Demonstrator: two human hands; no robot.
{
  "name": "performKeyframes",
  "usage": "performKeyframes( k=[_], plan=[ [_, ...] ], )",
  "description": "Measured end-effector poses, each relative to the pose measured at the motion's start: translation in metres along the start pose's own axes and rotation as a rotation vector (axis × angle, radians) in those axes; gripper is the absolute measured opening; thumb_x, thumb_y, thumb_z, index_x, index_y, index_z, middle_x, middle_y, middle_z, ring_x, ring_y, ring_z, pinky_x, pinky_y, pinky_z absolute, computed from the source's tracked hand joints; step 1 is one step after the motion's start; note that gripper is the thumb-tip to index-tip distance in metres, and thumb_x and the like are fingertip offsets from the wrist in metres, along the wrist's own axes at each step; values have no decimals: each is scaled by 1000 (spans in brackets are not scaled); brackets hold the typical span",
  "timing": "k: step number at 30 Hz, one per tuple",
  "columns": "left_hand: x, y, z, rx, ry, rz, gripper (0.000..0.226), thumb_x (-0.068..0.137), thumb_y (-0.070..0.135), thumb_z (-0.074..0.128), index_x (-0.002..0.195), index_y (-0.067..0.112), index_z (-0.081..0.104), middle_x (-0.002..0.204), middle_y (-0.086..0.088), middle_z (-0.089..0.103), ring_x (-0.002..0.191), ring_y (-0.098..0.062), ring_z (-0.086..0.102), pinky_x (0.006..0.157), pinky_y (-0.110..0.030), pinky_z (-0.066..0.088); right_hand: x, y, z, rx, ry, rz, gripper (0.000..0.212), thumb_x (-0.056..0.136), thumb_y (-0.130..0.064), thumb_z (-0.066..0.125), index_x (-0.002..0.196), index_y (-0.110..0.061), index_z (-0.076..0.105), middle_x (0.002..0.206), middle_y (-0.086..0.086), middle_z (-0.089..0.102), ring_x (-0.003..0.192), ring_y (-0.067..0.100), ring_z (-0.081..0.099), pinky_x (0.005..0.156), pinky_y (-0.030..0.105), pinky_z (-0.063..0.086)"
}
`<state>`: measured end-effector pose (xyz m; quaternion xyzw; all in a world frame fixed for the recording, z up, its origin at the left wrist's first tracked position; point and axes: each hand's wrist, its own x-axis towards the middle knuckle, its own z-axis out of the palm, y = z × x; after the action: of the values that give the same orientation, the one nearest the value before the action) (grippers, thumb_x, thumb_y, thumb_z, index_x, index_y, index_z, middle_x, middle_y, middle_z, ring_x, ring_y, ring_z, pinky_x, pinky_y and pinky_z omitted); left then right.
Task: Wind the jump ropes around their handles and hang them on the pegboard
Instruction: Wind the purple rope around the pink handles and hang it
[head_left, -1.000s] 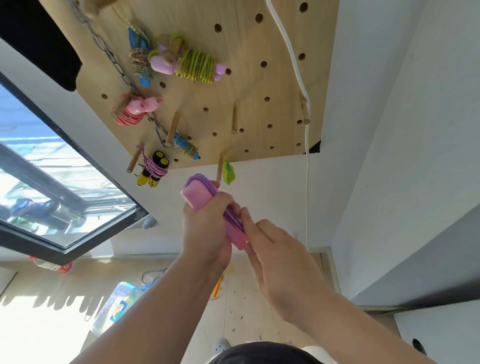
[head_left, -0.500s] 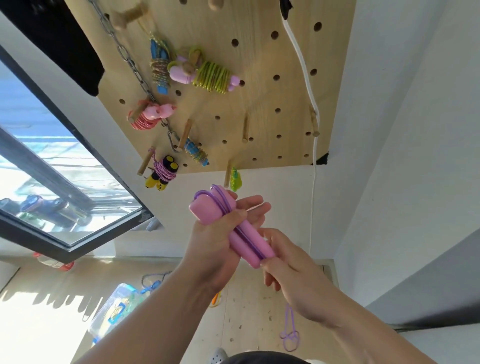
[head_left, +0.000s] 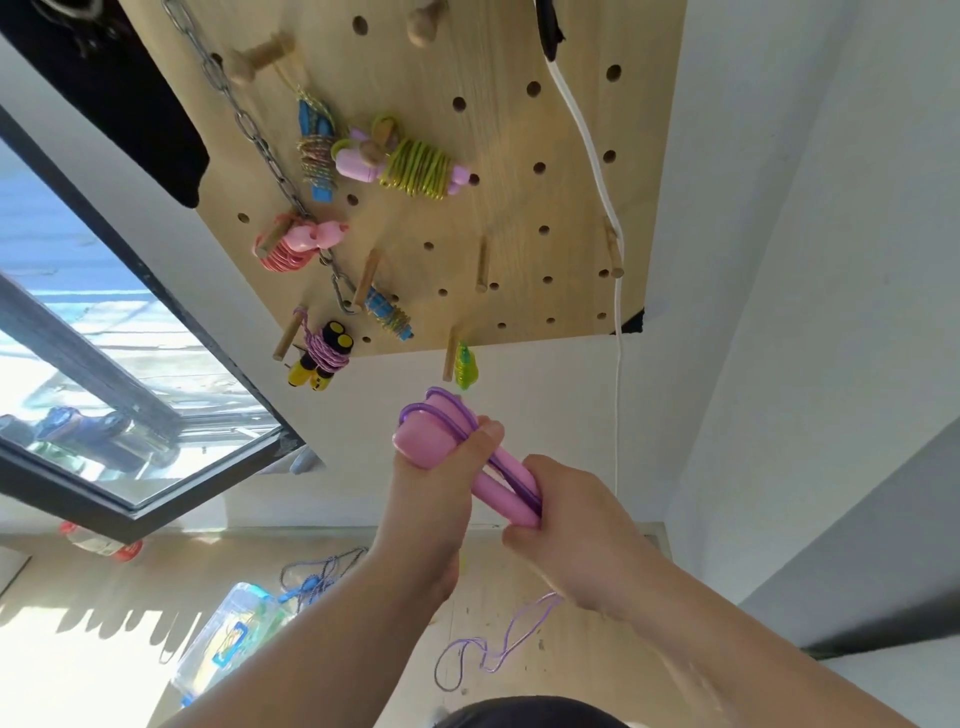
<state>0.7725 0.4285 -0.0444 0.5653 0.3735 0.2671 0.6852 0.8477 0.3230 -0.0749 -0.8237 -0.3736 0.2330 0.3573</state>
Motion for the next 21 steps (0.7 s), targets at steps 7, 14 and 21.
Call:
performKeyframes(
  k=[7,14,21],
  plan=[
    [-1,-3,-24,417,100,429,83,61,26,97,127,39,48,114,12,58,97,4,58,72,-12,50,-3,-2,3,-189,-83,-33,15,92,-26,55,91,-24,39,76,-5,50,65,16,50,57,32,38],
    [6,47,-39,1485,-490,563,87,65,76,74,140,43,45,135,23,52,127,-3,45,111,-37,39,-1,13,-3,-495,-15,-105,20,96,-26,51,95,-24,31,76,-7,40,70,24,51,62,35,42],
    [10,13,-21,1879,-562,539,18,88,26,56,93,30,40,75,10,39,84,-17,51,72,-31,31,-3,16,-2,-418,-30,-214,18,91,-22,53,91,-25,36,82,-6,48,77,23,55,69,37,45]
  ],
)
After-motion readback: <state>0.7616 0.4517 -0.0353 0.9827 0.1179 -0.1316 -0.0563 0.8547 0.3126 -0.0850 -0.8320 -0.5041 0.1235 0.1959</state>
